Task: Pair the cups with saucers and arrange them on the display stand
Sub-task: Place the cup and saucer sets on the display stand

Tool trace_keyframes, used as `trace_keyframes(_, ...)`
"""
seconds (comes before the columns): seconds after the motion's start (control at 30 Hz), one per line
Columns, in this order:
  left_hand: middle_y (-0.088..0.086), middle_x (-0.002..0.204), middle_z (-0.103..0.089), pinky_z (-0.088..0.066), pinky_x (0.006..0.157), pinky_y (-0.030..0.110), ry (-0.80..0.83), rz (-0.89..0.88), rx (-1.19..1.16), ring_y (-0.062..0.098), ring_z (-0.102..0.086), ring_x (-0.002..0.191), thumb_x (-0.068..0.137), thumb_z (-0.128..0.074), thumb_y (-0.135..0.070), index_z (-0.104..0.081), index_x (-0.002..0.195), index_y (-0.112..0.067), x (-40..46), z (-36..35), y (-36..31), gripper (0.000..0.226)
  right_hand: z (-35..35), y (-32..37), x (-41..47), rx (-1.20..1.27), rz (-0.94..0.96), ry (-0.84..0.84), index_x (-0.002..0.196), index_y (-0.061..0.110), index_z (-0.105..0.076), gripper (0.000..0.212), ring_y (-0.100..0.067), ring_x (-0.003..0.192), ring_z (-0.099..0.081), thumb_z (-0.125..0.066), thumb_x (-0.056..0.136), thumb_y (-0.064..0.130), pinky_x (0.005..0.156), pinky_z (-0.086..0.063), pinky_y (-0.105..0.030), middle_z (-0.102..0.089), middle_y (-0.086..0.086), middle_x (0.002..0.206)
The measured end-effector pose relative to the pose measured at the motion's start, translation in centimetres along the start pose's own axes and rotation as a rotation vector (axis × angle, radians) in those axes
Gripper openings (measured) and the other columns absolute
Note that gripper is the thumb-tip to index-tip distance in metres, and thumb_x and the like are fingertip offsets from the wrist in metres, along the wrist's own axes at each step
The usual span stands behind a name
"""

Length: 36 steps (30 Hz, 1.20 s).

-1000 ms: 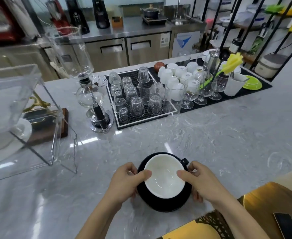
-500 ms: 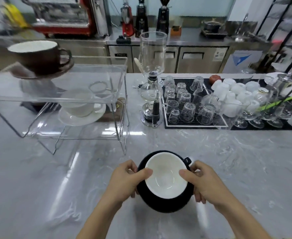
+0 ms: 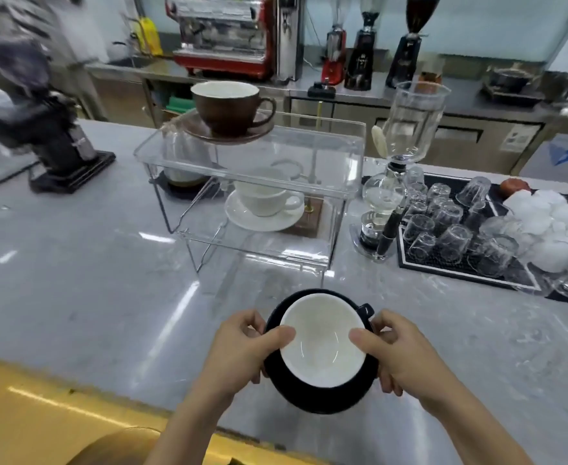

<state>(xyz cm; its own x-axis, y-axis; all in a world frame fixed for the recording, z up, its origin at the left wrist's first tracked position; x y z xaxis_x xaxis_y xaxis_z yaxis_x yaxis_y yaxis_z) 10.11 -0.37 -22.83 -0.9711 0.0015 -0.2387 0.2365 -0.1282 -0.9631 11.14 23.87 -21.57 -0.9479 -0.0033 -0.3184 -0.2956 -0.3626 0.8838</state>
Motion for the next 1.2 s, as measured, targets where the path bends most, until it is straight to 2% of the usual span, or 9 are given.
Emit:
trace_keyframes(0.47,0.006,0.043,-0.054,-0.034,0.036,0.020,-0.011,-0.092,-0.002,0.018,-0.047,0.034,0.055,-0.080,-0.045,-0.050,0.075,-0.003,0.3,5.9,-2.7,0.055,-3.7,5.6,0.6,-0.017,0.115,-0.001,0.091,0.007,-0.052,0.065,-0.018,0.034,-0.046,-0.072,0.059,0.060,0.034,-0.032,-0.023,-0.054,0.004,0.047)
trace_keyframes(0.6,0.008,0.044,-0.054,-0.033,0.035,0.020,-0.010,-0.159,-0.010,0.017,-0.048,0.033,0.053,-0.080,-0.044,-0.047,0.076,0.004,0.7,6.8,-5.2,0.063,-3.2,8.2,0.2,-0.014,0.168,-0.024,0.092,0.008,-0.051,0.066,-0.019,0.035,-0.046,-0.073,0.058,0.061,0.034,-0.032,-0.023,-0.054,0.004,0.048)
trace_keyframes(0.77,0.002,0.041,-0.052,-0.032,0.033,0.017,0.018,-0.257,-0.030,0.012,-0.047,0.030,0.051,-0.080,-0.045,-0.048,0.070,-0.009,0.8,7.6,-9.3,0.051,-2.1,12.4,-0.7,-0.042,0.267,-0.053,0.090,0.007,-0.050,0.067,-0.021,0.036,-0.048,-0.072,0.057,0.061,0.034,-0.033,-0.022,-0.054,0.003,0.046)
trace_keyframes(0.93,-0.003,0.037,-0.049,-0.032,0.033,0.016,0.026,-0.334,-0.027,0.012,-0.048,0.030,0.051,-0.080,-0.046,-0.048,0.071,-0.008,0.9,8.3,-12.7,0.053,-1.1,15.9,-1.2,-0.070,0.343,-0.080,0.093,0.005,-0.050,0.066,-0.022,0.037,-0.050,-0.072,0.061,0.059,0.035,-0.035,-0.023,-0.054,0.001,0.048)
trace_keyframes(1.2,0.000,0.041,-0.056,-0.035,0.035,0.017,0.038,-0.424,0.028,0.012,-0.050,0.033,0.053,-0.079,-0.054,-0.053,0.078,-0.004,1.8,9.0,-17.3,0.061,0.6,20.1,-0.6,-0.107,0.438,-0.086,0.091,0.010,-0.052,0.065,-0.013,0.033,-0.050,-0.069,0.061,0.065,0.035,-0.038,-0.023,-0.060,0.001,0.044)
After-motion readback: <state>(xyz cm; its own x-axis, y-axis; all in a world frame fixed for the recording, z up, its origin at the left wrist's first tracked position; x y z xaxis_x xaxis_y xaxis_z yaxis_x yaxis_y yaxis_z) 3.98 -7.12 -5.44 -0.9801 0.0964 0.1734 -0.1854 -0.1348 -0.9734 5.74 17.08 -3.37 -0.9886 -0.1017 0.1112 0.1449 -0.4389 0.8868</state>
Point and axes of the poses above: each hand's wrist, its own x-axis towards the middle knuckle, its own z-axis out of the back of the hand, y = z × x, the point moved 8 cm from there along x, towards the middle knuckle
